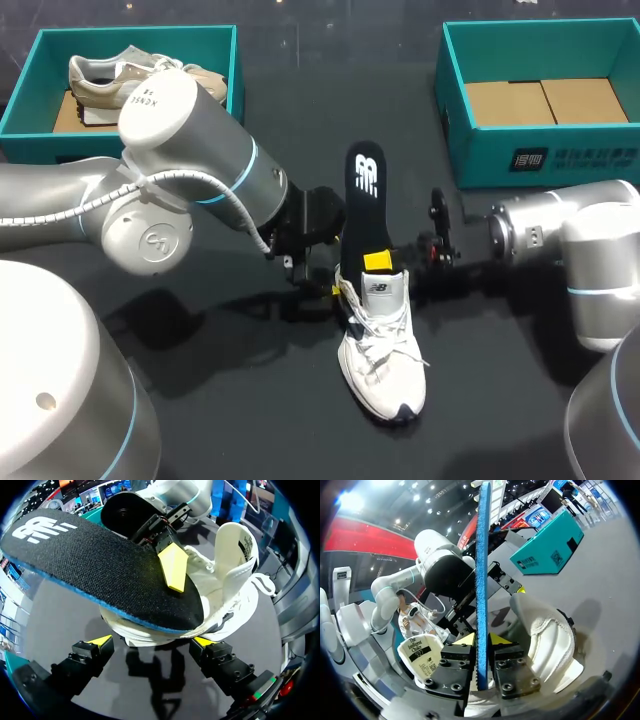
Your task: Take the shoe out of the shoebox, open the shoe tongue, remove and reinsert the insole, then place the shoe into the shoebox
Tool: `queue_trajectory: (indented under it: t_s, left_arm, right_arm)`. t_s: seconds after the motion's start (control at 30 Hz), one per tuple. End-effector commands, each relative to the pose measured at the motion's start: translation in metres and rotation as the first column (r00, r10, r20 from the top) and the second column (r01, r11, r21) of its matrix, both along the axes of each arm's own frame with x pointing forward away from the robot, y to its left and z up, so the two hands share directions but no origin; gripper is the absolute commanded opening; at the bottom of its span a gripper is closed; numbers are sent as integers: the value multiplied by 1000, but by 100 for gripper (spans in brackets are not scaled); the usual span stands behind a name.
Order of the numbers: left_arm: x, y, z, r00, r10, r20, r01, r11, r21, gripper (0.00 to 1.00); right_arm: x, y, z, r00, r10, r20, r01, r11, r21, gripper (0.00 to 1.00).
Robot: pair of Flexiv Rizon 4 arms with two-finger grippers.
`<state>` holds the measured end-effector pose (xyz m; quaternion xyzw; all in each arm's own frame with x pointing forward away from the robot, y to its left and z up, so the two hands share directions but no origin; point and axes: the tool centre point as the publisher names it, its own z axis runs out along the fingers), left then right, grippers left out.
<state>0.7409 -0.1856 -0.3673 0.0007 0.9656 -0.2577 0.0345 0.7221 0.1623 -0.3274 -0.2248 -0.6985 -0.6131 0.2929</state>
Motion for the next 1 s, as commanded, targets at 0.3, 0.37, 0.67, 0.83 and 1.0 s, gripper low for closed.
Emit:
queue_trajectory:
  t_s: [0.3,0.37,0.67,0.83,1.0]
  left_arm:
    - [0,0,-1,1000,-2,0,2,1000,-2,100]
    - [0,0,-1,1000,-2,0,2,1000,-2,100]
    - [0,0,-1,1000,-2,0,2,1000,-2,100]
    - [0,0,-1,1000,-2,0,2,1000,-2,100]
    - [0,0,-1,1000,-2,0,2,1000,-2,100]
  right_arm:
    - [5,1,5,1000,17,7,-17,1000,-16,21]
    - [6,1,5,1000,20,9,-20,1000,-17,22]
    - [10,3,13,999,32,23,-32,999,-21,29]
    - [12,3,15,999,37,28,-36,999,-24,29]
    - [19,5,21,998,49,37,-48,998,-32,27]
